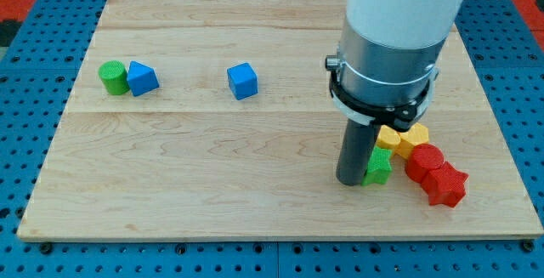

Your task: Push the blue cube into the green star

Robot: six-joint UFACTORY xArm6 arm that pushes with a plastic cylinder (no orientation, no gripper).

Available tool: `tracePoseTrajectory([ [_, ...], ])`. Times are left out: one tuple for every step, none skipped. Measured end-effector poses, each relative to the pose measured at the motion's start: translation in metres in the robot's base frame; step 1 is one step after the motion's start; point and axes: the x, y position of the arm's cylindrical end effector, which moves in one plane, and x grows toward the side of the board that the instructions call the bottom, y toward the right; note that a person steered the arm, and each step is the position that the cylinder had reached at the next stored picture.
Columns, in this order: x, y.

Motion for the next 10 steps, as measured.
tracePoseTrajectory([
  [0.000,0.006],
  [-0.001,0.014],
  [-0.001,-0.020],
  [-0.028,-0.114],
  [-0.082,-0.183],
  [-0.147,-0.183],
  [-0.176,-0.177],
  [-0.164,-0.138],
  [-0.116,-0.069],
  [-0.090,-0.028],
])
